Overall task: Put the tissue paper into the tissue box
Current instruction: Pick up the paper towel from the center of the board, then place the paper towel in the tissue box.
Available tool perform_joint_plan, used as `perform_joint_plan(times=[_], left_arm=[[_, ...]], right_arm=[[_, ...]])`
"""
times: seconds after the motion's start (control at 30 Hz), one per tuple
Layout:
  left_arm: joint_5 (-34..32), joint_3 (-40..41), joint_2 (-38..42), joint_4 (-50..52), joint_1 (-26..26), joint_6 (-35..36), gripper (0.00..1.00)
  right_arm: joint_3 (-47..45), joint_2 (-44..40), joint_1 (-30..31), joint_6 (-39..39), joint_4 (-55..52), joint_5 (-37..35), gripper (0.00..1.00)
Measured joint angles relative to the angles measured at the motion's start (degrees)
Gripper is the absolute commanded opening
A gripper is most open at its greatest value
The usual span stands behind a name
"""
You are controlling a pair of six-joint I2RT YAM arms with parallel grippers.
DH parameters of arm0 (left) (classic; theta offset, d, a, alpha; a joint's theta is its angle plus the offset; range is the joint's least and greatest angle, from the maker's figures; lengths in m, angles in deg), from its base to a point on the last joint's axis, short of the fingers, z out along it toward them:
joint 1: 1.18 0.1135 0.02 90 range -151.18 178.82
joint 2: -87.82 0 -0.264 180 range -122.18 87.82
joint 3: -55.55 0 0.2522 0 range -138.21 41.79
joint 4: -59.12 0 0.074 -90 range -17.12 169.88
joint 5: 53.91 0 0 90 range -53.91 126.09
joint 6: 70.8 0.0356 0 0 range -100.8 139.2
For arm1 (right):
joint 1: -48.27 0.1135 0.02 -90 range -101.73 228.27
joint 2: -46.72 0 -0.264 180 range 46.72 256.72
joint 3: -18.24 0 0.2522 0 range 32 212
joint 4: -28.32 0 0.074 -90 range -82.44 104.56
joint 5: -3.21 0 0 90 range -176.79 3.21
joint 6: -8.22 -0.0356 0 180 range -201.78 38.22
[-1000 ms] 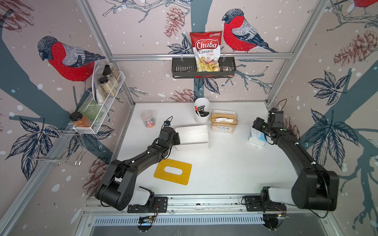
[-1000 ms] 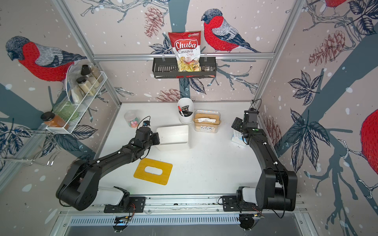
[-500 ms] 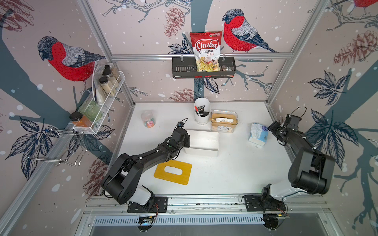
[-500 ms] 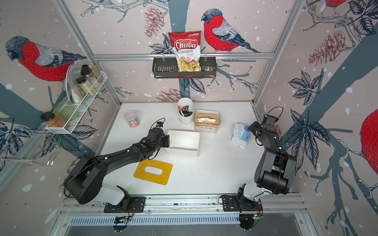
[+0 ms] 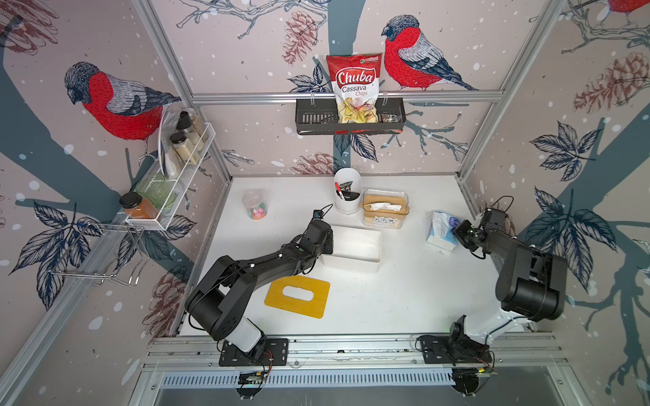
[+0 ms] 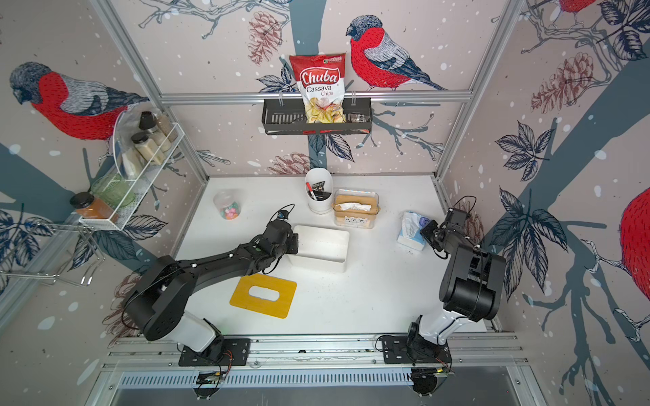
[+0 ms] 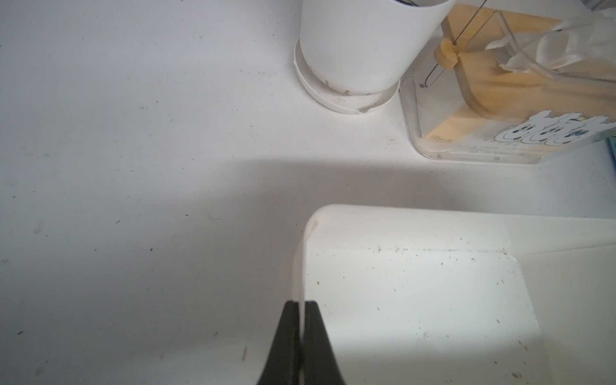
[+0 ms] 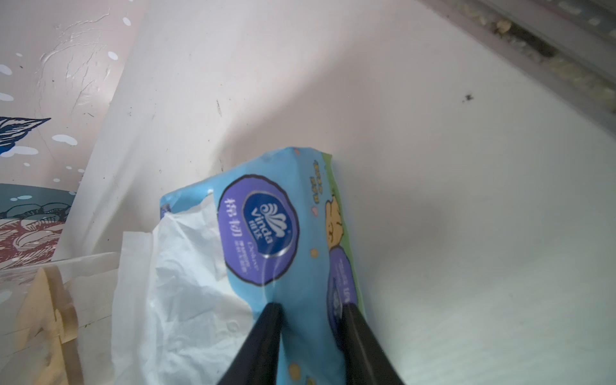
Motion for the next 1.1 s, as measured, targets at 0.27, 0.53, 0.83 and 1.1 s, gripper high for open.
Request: perform_joint_plan(times=[0.27,0.53,0.83,1.1], left_arm=[[1.3,-0.9,0.0,1.5,0.0,-0.5,0.22],[4.9,-1.7,3.8,2.0,2.6,-0.5,0.49],[9.0,1.2,15.6,0.3,8.3,-0.8,0.74],[10.4,5.2,25.5,-1.9,11.1,-4.2,0.87]], right_arm=[[-0.9,-3.1,0.0,0.0,1.0,-0.3,0.01],[-1.5,-17.1,2.4,0.1,-1.6,-5.2,0.0],[11.2,-25.9,22.4,8.9,-10.2,-4.5,0.0],[28.2,-10.6,39.3,24.5,-26.3,6.1,0.0]])
